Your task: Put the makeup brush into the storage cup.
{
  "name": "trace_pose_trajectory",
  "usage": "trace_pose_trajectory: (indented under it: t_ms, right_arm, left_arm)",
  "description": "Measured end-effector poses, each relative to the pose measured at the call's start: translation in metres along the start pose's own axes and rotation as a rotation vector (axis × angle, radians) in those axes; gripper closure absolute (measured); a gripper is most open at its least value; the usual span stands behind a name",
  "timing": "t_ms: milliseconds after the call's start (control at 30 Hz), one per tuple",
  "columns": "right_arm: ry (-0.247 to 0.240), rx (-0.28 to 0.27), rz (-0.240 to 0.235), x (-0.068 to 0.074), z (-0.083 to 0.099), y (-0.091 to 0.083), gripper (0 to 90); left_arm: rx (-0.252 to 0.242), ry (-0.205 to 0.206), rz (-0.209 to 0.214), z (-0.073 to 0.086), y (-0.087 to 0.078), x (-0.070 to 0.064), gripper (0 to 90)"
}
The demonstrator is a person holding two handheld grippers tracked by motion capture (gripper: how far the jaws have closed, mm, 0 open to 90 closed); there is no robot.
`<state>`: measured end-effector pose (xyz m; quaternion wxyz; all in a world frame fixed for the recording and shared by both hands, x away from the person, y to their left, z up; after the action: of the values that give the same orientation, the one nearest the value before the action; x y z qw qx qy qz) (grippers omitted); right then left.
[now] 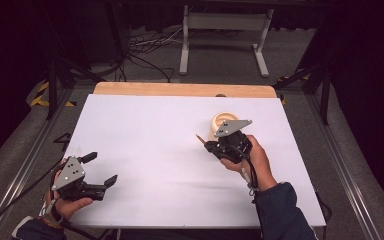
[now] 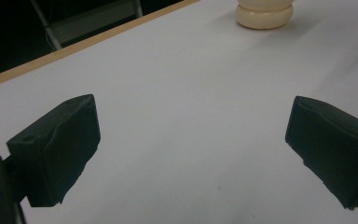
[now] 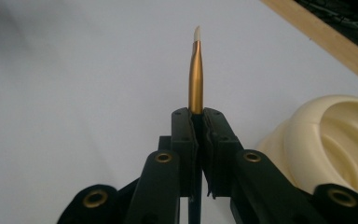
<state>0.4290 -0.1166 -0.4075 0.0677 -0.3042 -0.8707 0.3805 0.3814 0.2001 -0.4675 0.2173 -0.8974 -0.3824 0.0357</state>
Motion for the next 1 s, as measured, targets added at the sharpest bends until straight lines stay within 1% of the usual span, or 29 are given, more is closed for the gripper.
trace_pose_trajectory:
  t_ms: [167, 300, 333, 433, 667, 700, 733, 767, 800, 833, 900, 933, 1000]
  right_arm:
    - [0.023, -0.097, 0.019, -0.006, -0.010, -0.007, 84.5]
    - [0.021, -0.176, 0.026, -0.008, -0.017, -0.015, 84.4]
    - [0.029, -0.192, 0.035, -0.009, -0.018, -0.017, 84.4]
    - [0.030, -0.230, 0.050, -0.011, -0.022, -0.020, 84.4]
    - [0.025, -0.312, 0.067, -0.017, -0.030, -0.028, 84.5]
    - [0.025, -0.312, 0.067, -0.017, -0.030, -0.028, 84.5]
    - [0.033, -0.340, 0.083, -0.021, -0.033, -0.032, 84.4]
    - [0.033, -0.340, 0.083, -0.021, -0.033, -0.032, 84.4]
    - [0.030, -0.360, 0.084, -0.022, -0.035, -0.035, 84.4]
    - [0.043, -0.392, 0.091, -0.026, -0.038, -0.040, 84.5]
    - [0.040, -0.416, 0.107, -0.028, -0.041, -0.043, 84.4]
    - [0.040, -0.416, 0.107, -0.028, -0.041, -0.043, 84.4]
    - [0.047, -0.434, 0.111, -0.030, -0.044, -0.046, 84.5]
  left_arm:
    - [0.001, -0.003, -0.002, 0.000, 0.000, 0.001, 3.9]
    - [-0.005, 0.001, -0.005, -0.001, -0.002, 0.002, 3.9]
    - [-0.004, -0.001, -0.006, -0.001, -0.002, 0.002, 3.9]
    - [-0.006, 0.000, -0.007, -0.001, -0.002, 0.002, 3.9]
    - [-0.008, 0.005, -0.009, -0.001, -0.001, 0.002, 3.9]
    - [-0.008, 0.005, -0.009, -0.001, -0.001, 0.002, 3.9]
    - [-0.007, 0.003, -0.010, 0.000, -0.002, 0.002, 3.9]
    - [-0.007, 0.004, -0.008, -0.001, -0.002, 0.002, 3.9]
    - [-0.007, 0.004, -0.009, -0.001, -0.002, 0.002, 3.9]
    - [-0.008, 0.003, -0.008, -0.001, -0.002, 0.002, 3.9]
    - [-0.006, 0.004, -0.008, 0.000, -0.002, 0.002, 3.9]
    - [-0.006, 0.004, -0.008, 0.000, -0.002, 0.002, 3.9]
    - [-0.007, 0.006, -0.009, -0.001, -0.002, 0.002, 3.9]
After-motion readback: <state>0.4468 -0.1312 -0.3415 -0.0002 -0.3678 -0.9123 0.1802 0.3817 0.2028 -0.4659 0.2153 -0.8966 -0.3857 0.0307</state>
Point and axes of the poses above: each handheld gripper's, and its own axes: y roughly forward along the jaws, z roughly out of its underside, x roughly to its left, the point moved 10 cm from there along y, roughly forward along the jaws, and after that the axes turned 2 degrees about x, right-handed, at the moved point
